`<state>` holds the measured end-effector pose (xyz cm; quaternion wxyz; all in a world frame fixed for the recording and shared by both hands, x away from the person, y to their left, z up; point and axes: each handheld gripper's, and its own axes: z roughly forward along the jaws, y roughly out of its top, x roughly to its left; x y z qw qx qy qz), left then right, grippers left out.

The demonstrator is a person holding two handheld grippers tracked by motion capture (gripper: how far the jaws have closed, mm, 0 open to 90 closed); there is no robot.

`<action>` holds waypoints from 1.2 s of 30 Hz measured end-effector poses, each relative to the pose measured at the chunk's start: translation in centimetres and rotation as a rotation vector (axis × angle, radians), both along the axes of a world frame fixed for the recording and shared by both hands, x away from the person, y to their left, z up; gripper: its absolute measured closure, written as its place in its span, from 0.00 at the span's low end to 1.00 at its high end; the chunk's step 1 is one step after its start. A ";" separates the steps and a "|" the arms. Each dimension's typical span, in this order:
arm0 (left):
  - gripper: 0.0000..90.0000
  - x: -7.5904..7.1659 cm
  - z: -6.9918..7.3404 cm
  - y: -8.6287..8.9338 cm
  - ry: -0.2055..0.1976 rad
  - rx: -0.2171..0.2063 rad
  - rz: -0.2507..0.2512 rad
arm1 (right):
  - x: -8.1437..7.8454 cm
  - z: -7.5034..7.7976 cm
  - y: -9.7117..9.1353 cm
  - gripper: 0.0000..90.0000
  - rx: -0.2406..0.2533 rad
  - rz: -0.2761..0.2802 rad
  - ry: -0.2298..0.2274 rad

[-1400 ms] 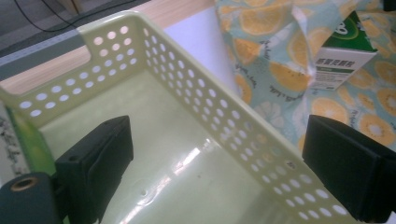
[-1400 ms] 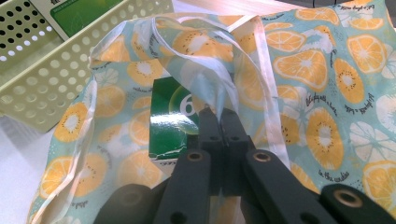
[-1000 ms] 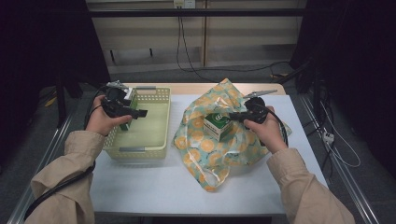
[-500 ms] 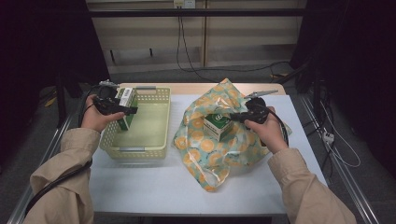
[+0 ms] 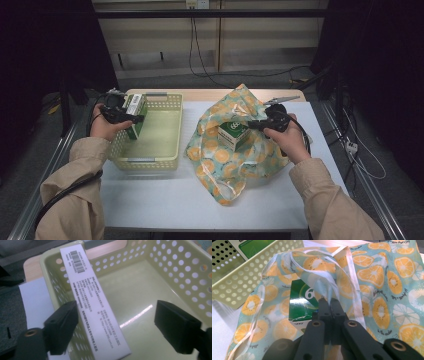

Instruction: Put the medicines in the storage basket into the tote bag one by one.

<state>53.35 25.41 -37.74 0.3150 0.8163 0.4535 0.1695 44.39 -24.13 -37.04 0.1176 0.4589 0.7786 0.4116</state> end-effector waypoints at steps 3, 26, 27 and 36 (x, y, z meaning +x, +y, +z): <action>0.40 0.2 -0.3 -0.2 0.010 0.007 0.026 | 0.0 0.0 0.0 1.00 0.000 0.000 -0.001; 0.70 -2.9 6.2 -3.7 0.014 -0.163 -0.147 | -0.2 0.2 -0.7 1.00 0.010 -0.016 -0.004; 0.70 -3.2 6.5 -4.0 0.013 -0.175 -0.172 | -0.2 0.2 -0.6 1.00 0.011 -0.016 -0.002; 0.70 -6.1 8.3 -9.1 0.008 -0.194 -0.386 | -0.2 0.2 -0.4 1.00 0.005 -0.016 -0.003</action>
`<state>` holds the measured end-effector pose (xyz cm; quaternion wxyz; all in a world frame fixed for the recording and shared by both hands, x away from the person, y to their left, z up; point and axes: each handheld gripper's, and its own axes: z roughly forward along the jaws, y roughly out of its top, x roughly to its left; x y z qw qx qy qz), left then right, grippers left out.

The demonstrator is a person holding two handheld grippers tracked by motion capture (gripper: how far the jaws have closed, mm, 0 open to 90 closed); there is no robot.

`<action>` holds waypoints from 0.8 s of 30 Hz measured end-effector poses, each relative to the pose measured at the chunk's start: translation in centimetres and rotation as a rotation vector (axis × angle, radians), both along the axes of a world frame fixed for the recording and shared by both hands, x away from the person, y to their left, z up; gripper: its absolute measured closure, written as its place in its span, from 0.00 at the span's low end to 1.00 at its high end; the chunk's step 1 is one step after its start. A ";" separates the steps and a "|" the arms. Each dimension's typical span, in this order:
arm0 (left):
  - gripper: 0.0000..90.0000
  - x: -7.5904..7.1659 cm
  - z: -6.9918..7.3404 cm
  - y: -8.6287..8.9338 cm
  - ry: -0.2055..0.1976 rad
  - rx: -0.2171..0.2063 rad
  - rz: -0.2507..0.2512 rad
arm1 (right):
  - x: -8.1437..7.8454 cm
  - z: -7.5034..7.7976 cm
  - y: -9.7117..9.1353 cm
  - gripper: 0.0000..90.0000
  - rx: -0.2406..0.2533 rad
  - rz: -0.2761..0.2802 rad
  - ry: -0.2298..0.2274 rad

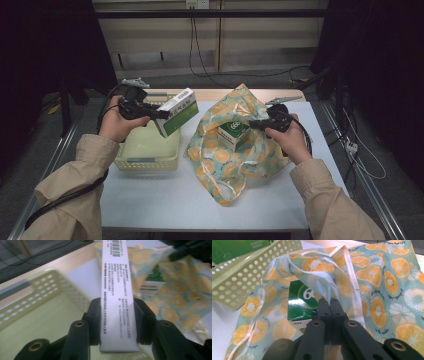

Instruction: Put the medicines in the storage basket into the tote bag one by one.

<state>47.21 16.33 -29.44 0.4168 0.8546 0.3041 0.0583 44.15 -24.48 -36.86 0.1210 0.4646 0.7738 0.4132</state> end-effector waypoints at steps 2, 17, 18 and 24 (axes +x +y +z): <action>0.70 -0.5 0.2 -1.1 -0.002 0.000 -0.045 | 0.0 0.0 -0.1 1.00 -0.001 -0.001 -0.004; 0.70 -3.8 -1.6 -7.1 0.017 0.048 -0.272 | -0.1 0.2 -0.1 1.00 0.003 -0.001 -0.008; 0.70 -4.1 -1.9 -7.6 0.019 0.056 -0.282 | -0.1 0.2 -0.1 1.00 0.003 -0.001 -0.008; 0.70 -4.3 -3.3 -9.7 0.023 0.085 -0.311 | -0.3 0.6 -0.2 1.00 0.004 -0.001 -0.017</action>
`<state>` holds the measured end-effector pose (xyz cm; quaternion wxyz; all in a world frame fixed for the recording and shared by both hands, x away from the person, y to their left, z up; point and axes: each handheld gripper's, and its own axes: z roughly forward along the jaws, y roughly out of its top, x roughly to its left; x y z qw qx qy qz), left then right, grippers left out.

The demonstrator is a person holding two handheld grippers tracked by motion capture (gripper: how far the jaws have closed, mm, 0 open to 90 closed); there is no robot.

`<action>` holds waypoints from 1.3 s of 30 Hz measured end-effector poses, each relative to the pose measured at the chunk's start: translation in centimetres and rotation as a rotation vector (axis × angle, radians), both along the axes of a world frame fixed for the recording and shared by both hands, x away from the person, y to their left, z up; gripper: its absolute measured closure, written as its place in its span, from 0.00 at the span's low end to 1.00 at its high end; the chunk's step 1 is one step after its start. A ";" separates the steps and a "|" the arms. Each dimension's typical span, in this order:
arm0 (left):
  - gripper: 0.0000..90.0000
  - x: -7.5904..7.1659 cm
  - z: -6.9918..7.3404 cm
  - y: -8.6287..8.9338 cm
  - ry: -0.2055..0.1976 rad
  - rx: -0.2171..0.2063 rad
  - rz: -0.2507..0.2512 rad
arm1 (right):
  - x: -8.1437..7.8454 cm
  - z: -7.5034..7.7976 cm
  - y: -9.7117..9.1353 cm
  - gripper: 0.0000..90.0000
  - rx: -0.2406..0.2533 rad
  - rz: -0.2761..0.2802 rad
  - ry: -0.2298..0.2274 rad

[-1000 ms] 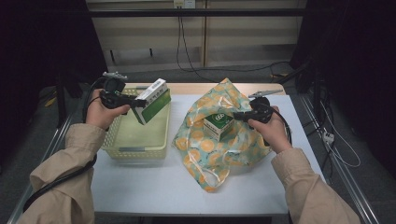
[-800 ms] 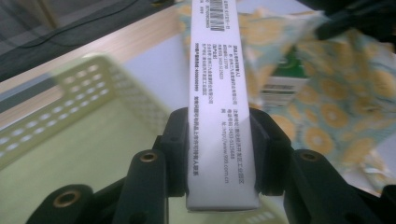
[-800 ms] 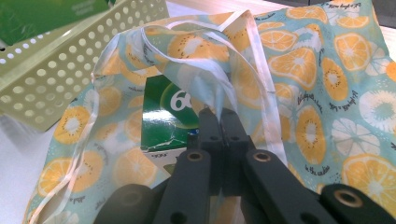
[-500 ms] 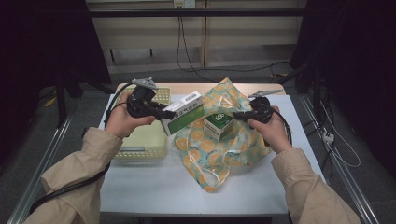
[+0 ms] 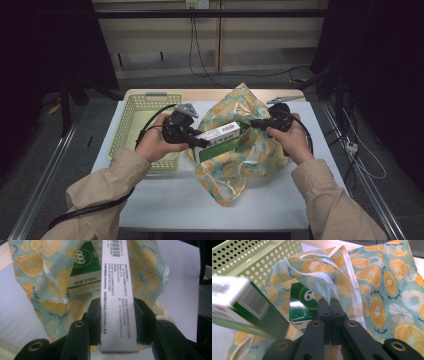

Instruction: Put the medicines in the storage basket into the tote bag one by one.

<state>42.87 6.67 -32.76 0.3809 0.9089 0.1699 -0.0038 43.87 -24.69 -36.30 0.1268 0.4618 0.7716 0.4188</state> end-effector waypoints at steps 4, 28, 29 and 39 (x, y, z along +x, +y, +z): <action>0.70 -0.3 -0.9 -1.6 -0.003 0.011 -0.018 | -0.1 0.2 0.0 1.00 0.001 0.002 -0.002; 0.70 0.4 -5.0 -8.7 -0.001 0.007 0.016 | -0.3 0.7 -0.2 1.00 0.006 -0.012 -0.012; 0.70 0.5 -5.1 -8.9 -0.004 0.011 0.019 | -0.3 0.7 -0.2 1.00 0.006 -0.011 -0.012; 0.70 2.1 -5.7 -9.9 0.007 -0.018 0.104 | -0.3 1.2 -0.1 1.00 0.007 -0.008 -0.020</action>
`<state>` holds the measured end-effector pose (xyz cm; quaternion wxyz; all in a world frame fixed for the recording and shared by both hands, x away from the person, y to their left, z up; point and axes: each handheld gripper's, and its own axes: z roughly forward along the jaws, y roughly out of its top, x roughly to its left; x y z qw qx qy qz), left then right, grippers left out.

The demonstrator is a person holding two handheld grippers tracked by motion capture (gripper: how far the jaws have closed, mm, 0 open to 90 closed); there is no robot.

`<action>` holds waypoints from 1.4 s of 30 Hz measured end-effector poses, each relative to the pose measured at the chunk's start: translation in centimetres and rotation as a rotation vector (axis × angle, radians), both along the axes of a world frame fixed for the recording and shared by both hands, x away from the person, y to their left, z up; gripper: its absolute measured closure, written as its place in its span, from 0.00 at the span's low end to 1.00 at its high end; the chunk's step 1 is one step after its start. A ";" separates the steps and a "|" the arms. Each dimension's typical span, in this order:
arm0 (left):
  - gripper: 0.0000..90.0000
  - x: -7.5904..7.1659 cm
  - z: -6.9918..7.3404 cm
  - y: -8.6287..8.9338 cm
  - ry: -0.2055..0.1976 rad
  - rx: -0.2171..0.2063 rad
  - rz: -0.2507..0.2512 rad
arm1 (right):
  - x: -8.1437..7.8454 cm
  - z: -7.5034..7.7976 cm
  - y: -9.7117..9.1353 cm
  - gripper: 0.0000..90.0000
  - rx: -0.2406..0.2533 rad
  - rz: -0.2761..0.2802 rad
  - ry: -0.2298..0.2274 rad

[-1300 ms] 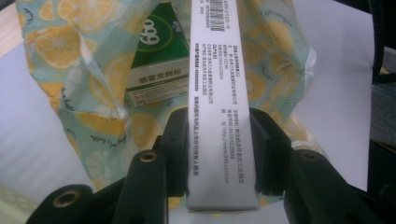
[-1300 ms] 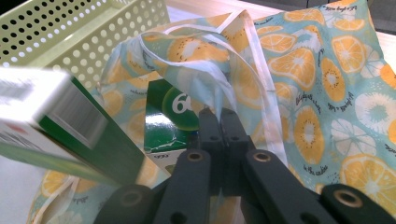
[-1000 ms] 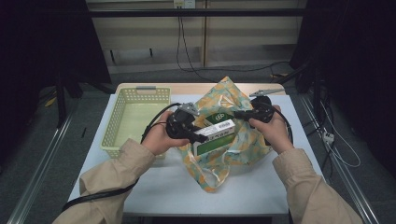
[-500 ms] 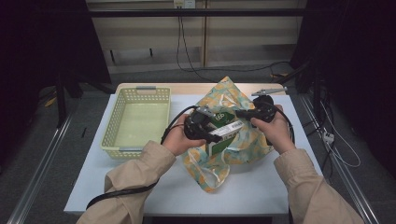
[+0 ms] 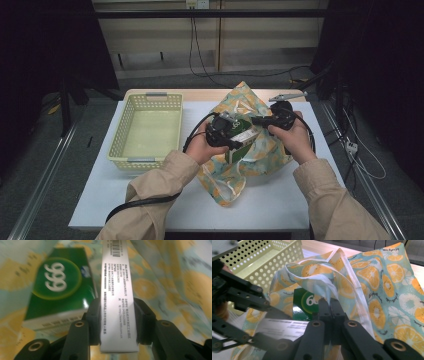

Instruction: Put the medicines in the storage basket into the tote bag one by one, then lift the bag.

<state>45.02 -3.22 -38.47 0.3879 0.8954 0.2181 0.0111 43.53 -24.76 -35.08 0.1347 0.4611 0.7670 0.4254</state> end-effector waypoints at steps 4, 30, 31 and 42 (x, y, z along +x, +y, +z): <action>0.70 0.1 -0.1 -1.2 -0.021 -0.001 -0.008 | 0.0 0.2 0.1 1.00 0.004 0.002 -0.003; 0.16 -3.6 -0.9 4.5 0.010 -0.031 -0.006 | -0.7 -0.9 -0.4 1.00 0.013 -0.008 0.013; 0.16 -4.0 -1.1 4.7 0.015 -0.038 -0.012 | -0.7 -1.0 -0.4 1.00 0.015 -0.008 0.012; 0.16 -6.4 -4.7 7.2 0.049 0.011 -0.038 | -0.8 -1.7 -0.4 1.00 0.016 -0.011 0.025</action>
